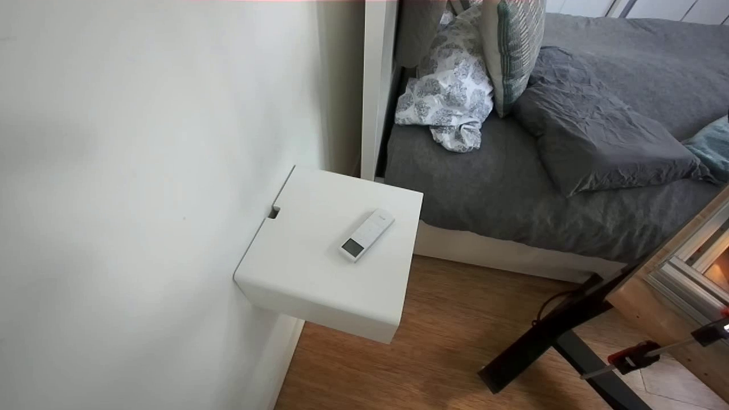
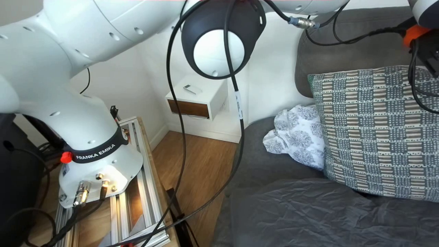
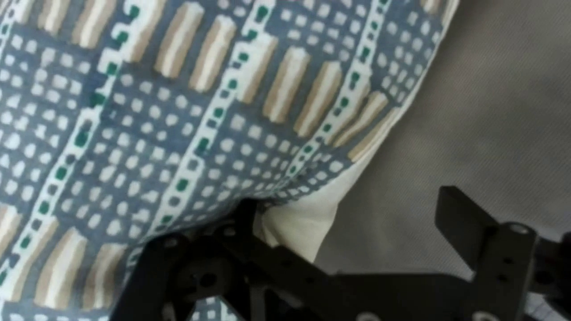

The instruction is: Move the pillow in the middle to the right a bit

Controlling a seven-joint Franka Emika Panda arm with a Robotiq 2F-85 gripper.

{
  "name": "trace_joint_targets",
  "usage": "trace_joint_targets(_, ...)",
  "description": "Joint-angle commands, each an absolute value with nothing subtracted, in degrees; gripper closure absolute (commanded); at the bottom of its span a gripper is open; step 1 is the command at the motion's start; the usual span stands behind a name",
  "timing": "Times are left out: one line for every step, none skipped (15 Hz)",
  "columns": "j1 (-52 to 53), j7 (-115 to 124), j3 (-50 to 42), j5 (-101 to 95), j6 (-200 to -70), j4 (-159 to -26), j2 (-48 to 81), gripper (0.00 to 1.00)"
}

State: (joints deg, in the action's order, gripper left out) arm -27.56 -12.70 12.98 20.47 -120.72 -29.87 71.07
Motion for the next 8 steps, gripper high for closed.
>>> trace_joint_targets(-27.89, -19.98, 16.95, 22.35, -117.08, -28.50, 73.86, 0.00)
trace_joint_targets(-27.84, -21.82, 18.01, 22.82, -117.42, -28.21, 74.64, 0.00)
trace_joint_targets(-27.69, -23.75, 19.23, 23.42, -118.57, -27.80, 75.57, 0.00)
trace_joint_targets(-27.59, -25.61, 20.15, 23.66, -119.17, -27.57, 76.18, 0.00)
trace_joint_targets(-27.44, -27.08, 21.05, 23.97, -119.65, -27.47, 76.62, 0.00)
trace_joint_targets(-27.16, -27.85, 21.76, 24.07, -120.29, -27.45, 76.78, 0.00)
trace_joint_targets(-26.90, -28.65, 22.44, 23.92, -120.22, -27.54, 76.43, 0.00)
trace_joint_targets(-26.58, -28.67, 22.67, 23.44, -120.08, -27.83, 75.84, 0.00)
